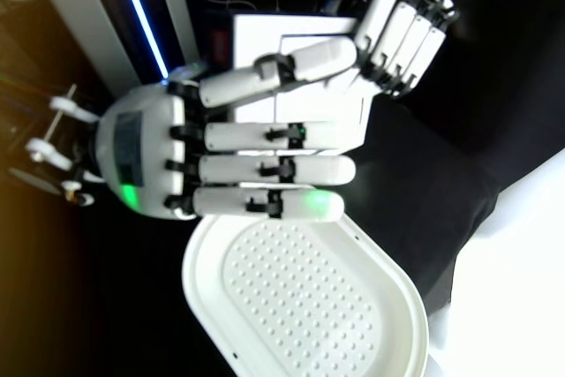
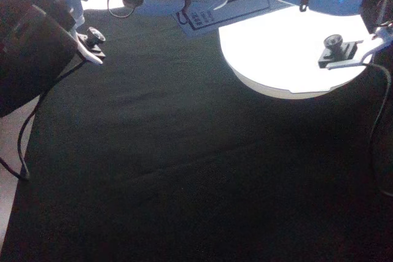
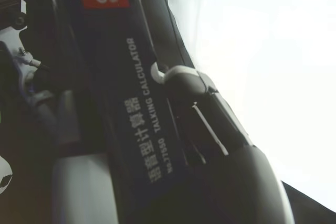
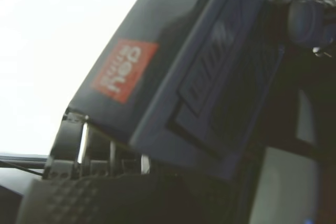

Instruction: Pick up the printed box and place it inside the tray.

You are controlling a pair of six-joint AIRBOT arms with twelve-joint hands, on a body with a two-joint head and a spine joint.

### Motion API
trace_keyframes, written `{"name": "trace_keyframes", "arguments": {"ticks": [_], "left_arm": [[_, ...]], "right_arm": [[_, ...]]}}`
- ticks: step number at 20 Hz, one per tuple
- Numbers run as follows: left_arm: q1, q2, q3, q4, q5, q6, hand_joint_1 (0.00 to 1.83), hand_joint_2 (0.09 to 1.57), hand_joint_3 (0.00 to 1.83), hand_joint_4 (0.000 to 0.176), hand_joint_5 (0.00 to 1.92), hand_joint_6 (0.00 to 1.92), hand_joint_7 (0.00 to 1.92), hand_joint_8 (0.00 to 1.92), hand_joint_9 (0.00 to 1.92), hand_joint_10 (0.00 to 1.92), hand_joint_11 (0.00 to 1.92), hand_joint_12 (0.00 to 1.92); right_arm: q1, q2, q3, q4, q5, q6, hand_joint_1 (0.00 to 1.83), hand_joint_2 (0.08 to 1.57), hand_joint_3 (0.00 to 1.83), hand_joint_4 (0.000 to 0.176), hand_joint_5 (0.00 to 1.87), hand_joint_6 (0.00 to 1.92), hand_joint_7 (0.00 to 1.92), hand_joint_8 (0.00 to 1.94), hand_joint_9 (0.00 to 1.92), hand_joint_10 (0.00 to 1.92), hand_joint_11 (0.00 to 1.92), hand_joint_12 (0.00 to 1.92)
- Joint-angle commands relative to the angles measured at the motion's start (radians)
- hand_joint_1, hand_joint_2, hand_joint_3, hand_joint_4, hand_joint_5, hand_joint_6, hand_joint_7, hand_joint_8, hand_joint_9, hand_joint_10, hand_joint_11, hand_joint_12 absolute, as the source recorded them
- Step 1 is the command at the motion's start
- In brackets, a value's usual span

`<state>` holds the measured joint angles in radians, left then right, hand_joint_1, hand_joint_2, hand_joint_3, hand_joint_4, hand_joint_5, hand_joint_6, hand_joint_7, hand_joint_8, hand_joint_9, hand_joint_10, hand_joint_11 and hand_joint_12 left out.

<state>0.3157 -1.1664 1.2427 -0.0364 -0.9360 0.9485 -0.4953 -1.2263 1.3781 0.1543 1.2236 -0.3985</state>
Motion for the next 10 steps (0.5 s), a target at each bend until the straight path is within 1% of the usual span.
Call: {"name": "trace_keyframes", "arguments": {"ticks": [1,2,3,4,5,6,7,8,9,10], "left_arm": [[-0.015,0.005,0.000,0.001,-0.125,-0.021,1.29,1.07,0.00,0.000,1.03,0.64,1.13,1.01,1.27,1.03,1.12,1.44],[-0.015,0.004,0.000,0.001,-0.127,-0.021,1.29,1.07,0.00,0.000,1.02,0.66,1.13,1.00,1.28,1.00,1.13,1.40],[-0.015,0.003,0.000,0.002,-0.126,-0.021,1.28,1.08,0.00,0.000,1.00,0.68,1.11,1.03,1.27,0.97,1.13,1.38],[-0.015,0.003,0.000,0.002,-0.127,-0.021,1.28,1.09,0.00,0.000,0.97,0.72,1.09,1.08,1.26,0.96,1.11,1.39],[-0.015,0.002,-0.001,0.003,-0.128,-0.021,1.28,1.09,0.00,0.000,0.98,0.70,1.09,1.07,1.27,0.95,1.11,1.37],[-0.015,0.002,-0.001,0.004,-0.127,-0.021,1.28,1.09,0.00,0.000,1.00,0.67,1.10,1.05,1.25,0.89,1.10,1.30],[-0.013,0.002,0.000,0.004,-0.125,-0.024,1.23,1.13,0.00,0.000,0.86,1.06,1.03,1.02,1.06,0.68,0.92,1.11],[-0.011,0.002,0.003,0.013,-0.132,-0.042,1.06,1.14,0.00,0.000,0.60,0.62,0.76,0.47,0.85,0.37,0.65,0.90],[-0.011,0.002,0.007,0.021,-0.139,-0.065,0.75,1.15,0.00,0.000,0.40,0.24,0.50,0.14,0.52,0.13,0.22,0.85],[-0.011,0.004,0.012,0.021,-0.138,-0.079,0.36,0.99,0.00,0.035,0.08,0.05,0.12,0.03,0.10,0.03,0.04,0.36]], "right_arm": [[0.016,0.005,0.004,0.008,0.111,-0.010,1.19,1.08,0.00,0.000,1.02,0.86,1.28,0.58,1.49,0.37,1.17,1.14],[0.017,0.005,0.004,0.008,0.111,-0.010,1.17,1.09,0.00,0.000,1.03,0.88,1.34,0.50,1.42,0.66,1.15,1.29],[0.017,0.005,0.004,0.008,0.111,-0.010,1.17,1.09,0.00,0.000,1.03,0.90,1.33,0.46,1.33,0.83,1.12,1.35],[0.017,0.005,0.004,0.008,0.111,-0.010,1.16,1.10,0.00,0.000,1.01,0.93,1.32,0.47,1.28,0.95,1.09,1.40],[0.017,0.005,0.004,0.008,0.111,-0.010,1.17,1.09,0.00,0.000,1.02,0.92,1.31,0.47,1.25,0.97,1.09,1.37],[0.018,0.005,0.004,0.008,0.111,-0.010,1.17,1.09,0.00,0.000,1.02,0.91,1.31,0.47,1.26,0.96,1.10,1.34],[0.018,0.005,0.004,0.008,0.111,-0.010,1.16,1.10,0.00,0.000,1.00,0.94,1.30,0.48,1.25,0.96,1.10,1.33],[0.018,0.005,0.004,0.009,0.111,-0.010,1.16,1.10,0.00,0.000,1.00,0.94,1.30,0.51,1.25,0.99,1.09,1.35],[0.018,0.005,0.004,0.009,0.112,-0.010,1.16,1.10,0.00,0.000,1.01,0.93,1.30,0.56,1.26,1.03,1.10,1.38],[0.018,0.005,0.004,0.009,0.112,-0.010,1.16,1.10,0.00,0.000,1.01,0.93,1.28,0.57,1.26,1.01,1.10,1.36]]}}
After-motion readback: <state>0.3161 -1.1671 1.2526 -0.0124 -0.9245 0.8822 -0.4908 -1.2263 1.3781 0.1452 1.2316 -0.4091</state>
